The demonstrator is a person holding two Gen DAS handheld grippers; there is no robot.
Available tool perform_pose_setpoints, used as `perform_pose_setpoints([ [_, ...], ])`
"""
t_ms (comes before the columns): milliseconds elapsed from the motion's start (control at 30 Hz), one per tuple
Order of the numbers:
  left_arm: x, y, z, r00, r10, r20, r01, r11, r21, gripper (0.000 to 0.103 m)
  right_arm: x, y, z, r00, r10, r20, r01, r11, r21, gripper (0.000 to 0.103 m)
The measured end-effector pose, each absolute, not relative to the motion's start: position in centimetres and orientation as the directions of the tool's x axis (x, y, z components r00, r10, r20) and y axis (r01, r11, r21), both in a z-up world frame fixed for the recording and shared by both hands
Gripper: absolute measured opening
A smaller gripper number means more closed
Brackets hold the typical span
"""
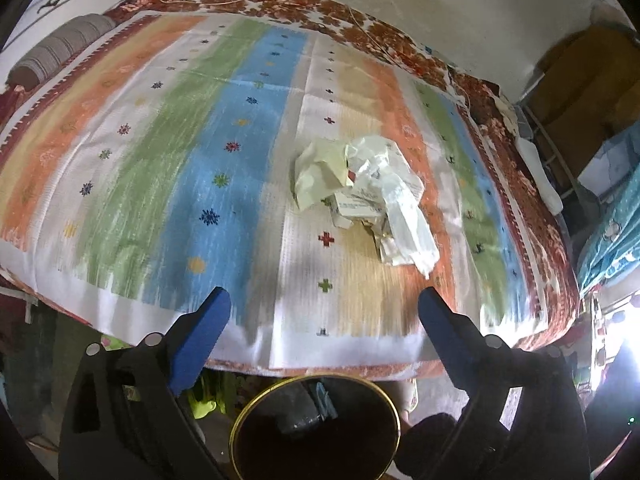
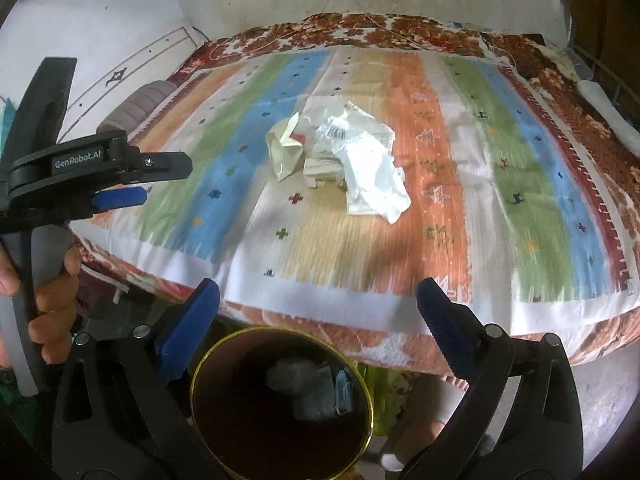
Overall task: Collect trash
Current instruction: 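Move both open tools from the bin back to the trash pile on the blanket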
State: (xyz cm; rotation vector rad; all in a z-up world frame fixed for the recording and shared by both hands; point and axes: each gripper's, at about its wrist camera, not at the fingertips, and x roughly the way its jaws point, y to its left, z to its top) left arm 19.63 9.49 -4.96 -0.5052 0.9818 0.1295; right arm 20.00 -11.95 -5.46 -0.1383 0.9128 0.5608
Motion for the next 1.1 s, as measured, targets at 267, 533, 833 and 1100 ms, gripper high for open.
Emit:
perform_pose_setpoints([
  [267,20.9,10.5,-5.0,0.573,-0.1,-0.814,-0.349,0.868,-0.353,0.097,21.3,-11.2,-4.9,0.517,0.409,-0.752,-0.54,0.838,0.084,0.094],
  [533,22.5,10.8,-4.9,0.59,-0.083,-0.803,-0.322,0.888,-0.328,0.097,23.0,-9.9,-5.4,0.524,0.437,-0.731,-0.578,0.813,0.072,0.094],
  [833,24.8,11.7,-5.1,0.638,-0.051,-0.768,-0.309,0.897,-0.315,0.097,25.0,-9.3,-6.3,0.537,0.439,-0.72,-0.577,0.814,0.066,0.094],
  [1100,27.7,11.2,-6.9,0.608,-0.102,-0.788,-0.265,0.909,-0.322,0.096,27.1,-8.5,-7.7,0.545,0.419,-0.726,-0.57,0.82,0.045,0.093],
])
